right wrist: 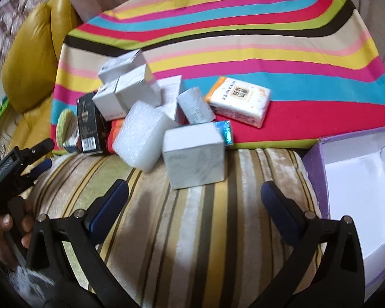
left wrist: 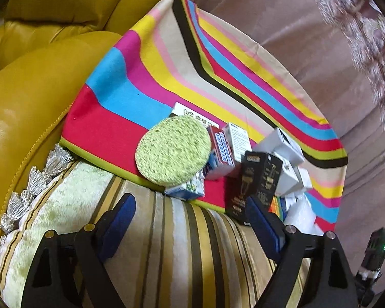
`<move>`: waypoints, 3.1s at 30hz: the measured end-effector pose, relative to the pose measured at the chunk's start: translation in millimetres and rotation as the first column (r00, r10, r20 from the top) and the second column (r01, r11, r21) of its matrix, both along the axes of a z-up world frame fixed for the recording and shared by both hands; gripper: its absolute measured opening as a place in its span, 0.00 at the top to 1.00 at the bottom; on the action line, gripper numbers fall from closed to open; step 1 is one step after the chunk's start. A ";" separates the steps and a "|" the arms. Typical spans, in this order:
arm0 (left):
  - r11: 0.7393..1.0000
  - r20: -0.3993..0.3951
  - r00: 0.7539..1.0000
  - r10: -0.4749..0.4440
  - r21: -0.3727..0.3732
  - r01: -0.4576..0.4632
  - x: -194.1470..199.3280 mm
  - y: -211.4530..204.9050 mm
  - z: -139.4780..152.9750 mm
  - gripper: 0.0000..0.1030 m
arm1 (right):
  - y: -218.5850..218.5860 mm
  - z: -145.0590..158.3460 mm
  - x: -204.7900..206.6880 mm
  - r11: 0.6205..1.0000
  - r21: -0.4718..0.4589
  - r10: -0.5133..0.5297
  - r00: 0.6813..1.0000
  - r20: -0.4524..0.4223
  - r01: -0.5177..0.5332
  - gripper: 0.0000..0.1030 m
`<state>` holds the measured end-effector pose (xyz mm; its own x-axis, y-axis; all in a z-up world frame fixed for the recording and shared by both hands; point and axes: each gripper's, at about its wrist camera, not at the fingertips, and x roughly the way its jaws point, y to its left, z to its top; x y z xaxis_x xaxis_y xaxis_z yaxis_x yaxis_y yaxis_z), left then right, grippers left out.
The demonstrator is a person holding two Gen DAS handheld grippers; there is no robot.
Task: Organize objects
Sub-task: 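Move the left tool to the green sponge while the right tool approaches a white cube box, then grasp the green round sponge with the left tool while the right tool grasps the white cube box, then carry both items over the purple-rimmed box and open both tools to drop them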
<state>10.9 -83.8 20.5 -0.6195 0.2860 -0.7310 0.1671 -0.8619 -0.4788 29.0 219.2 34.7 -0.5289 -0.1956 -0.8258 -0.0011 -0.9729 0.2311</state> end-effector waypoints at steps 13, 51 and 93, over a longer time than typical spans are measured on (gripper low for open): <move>0.987 0.054 0.995 0.081 0.133 -0.087 -37.6 -28.2 -20.4 0.14 | 4.4 3.2 -21.3 1.000 0.007 -0.021 0.998 -0.060 0.022 0.03; 0.983 -0.109 0.988 0.110 -0.135 -0.124 -39.1 8.8 13.6 0.20 | 10.3 -5.4 -23.3 0.991 -0.131 -0.028 0.996 -0.084 0.016 0.51; 0.667 -0.142 0.683 -0.717 -0.423 0.613 5.5 309.6 42.9 0.20 | 176.8 -22.3 68.5 0.832 -0.193 -0.519 0.853 0.058 0.520 0.51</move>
<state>16.3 225.8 63.4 -0.5385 0.4876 -0.6872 -0.6049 -0.7915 -0.0876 97.5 396.0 12.4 -0.5956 -0.0493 -0.8017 -0.4945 -0.7641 0.4144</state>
